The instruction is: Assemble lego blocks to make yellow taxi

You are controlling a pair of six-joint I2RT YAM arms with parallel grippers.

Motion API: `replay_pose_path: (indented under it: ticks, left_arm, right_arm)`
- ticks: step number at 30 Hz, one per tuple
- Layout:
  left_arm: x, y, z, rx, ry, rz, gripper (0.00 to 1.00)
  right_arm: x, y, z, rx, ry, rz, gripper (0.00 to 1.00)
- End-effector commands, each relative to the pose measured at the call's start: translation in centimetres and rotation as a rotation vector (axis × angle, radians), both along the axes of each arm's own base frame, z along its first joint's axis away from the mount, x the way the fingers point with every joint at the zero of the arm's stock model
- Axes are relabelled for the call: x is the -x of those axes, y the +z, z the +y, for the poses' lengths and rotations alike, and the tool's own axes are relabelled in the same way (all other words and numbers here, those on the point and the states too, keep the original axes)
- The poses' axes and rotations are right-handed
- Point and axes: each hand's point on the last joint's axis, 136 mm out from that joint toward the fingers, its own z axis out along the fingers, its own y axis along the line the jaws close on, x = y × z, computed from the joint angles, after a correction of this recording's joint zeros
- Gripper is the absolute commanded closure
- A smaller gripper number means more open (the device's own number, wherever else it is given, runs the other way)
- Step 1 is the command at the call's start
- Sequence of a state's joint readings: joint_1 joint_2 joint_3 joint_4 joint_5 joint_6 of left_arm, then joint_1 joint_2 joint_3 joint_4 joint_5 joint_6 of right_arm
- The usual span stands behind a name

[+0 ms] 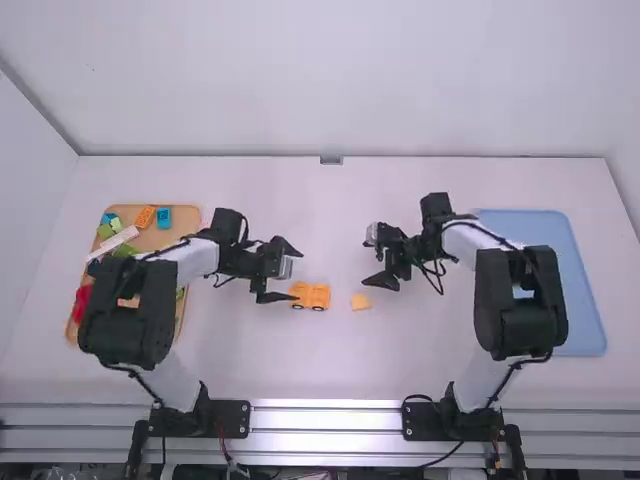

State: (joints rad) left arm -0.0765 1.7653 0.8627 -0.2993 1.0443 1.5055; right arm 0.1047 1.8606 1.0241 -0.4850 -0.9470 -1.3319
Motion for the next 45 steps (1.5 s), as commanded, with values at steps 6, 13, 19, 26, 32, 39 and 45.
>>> replay_pose_path:
  ticks: [6, 13, 19, 26, 32, 39, 45]
  left_arm:
    - [0.4, 1.0, -0.6, 0.075, -0.021, 0.044, 0.01]
    - [0.3, 1.5, -0.9, 0.105, -0.010, 0.073, 0.01]
    - [0.8, 2.0, -1.1, 0.138, -0.018, 0.102, 0.01]
    - [1.2, 1.8, -1.0, 0.132, -0.015, 0.133, 0.01]
    - [1.3, 0.6, -0.5, 0.059, 0.003, 0.144, 0.01]
    - [2.1, -0.4, -0.3, 0.041, -0.029, 0.095, 0.01]
    - [1.3, -3.3, -0.1, 0.032, 0.061, 0.103, 0.01]
  right_arm:
    - [4.1, -5.2, 0.7, -0.040, -0.030, -0.025, 0.01]
    - [5.7, -6.0, 0.5, -0.071, -0.042, -0.011, 0.00]
    - [5.8, -8.4, 0.7, -0.032, -0.008, 0.005, 0.34]
    - [5.6, -9.1, -0.1, -0.027, -0.022, 0.010, 0.44]
    - [5.5, -9.1, -0.6, -0.026, -0.044, 0.021, 0.56]
    - [5.8, -8.9, 0.8, -0.031, 0.007, 0.006, 0.72]
    - [5.0, -4.9, 2.1, -0.066, 0.057, 0.026, 0.75]
